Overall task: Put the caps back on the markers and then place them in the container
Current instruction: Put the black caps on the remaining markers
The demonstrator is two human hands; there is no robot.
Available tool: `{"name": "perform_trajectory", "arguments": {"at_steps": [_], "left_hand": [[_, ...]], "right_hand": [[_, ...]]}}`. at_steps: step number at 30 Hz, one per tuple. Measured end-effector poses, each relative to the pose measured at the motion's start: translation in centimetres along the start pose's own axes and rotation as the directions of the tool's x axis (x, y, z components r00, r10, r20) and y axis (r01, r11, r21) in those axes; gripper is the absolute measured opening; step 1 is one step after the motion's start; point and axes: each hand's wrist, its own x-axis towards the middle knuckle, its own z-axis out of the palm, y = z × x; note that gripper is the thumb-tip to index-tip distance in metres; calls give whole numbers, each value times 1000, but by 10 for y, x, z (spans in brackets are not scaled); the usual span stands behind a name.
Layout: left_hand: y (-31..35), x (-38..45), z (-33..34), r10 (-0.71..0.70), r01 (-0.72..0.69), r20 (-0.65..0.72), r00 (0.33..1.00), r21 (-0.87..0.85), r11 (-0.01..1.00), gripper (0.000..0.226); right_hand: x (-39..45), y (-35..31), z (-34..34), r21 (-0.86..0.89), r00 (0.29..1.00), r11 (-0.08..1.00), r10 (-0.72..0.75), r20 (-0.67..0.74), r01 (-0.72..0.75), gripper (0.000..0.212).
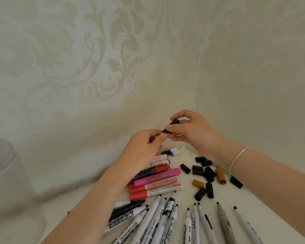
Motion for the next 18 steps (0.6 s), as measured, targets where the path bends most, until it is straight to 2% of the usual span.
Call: {"name": "perform_trajectory", "arguments": {"at_steps": [2,6,8,10,12,13,14,15,16,18], "left_hand": [[-1,1,-5,-35,35,59,998,-1,999,20],[-6,1,-20,-112,114,157,981,-7,993,18],[-6,0,-21,-85,82,157,984,26,996,17],[-5,-2,-14,-68,58,171,983,60,997,18],[-4,-3,-9,-104,79,205,973,128,989,20],[-5,-4,-10,-141,99,232,962,184,978,24],[-7,-4,-14,-189,123,255,948,255,959,29],[-9,-3,-19,-240,145,261,935,334,931,32],[-13,-2,-25,-285,166,245,927,416,894,30],[-19,-1,-34,-326,183,172,930,551,814,21]], "right_hand": [[1,0,-1,63,998,997,54,-16,-53,30],[4,9,-9,327,977,929,204,-62,-174,34],[1,15,-10,418,970,884,243,-26,-210,23],[-5,20,-3,402,972,886,228,55,-231,12],[-8,25,9,269,985,948,156,73,-170,12],[-8,27,15,134,996,988,75,48,-81,12],[-6,29,18,-87,998,995,-49,24,51,12],[-3,32,18,-360,981,913,-188,50,193,13],[2,36,19,-577,951,757,-276,143,306,15],[12,49,20,-791,920,472,-246,307,390,25]]}}
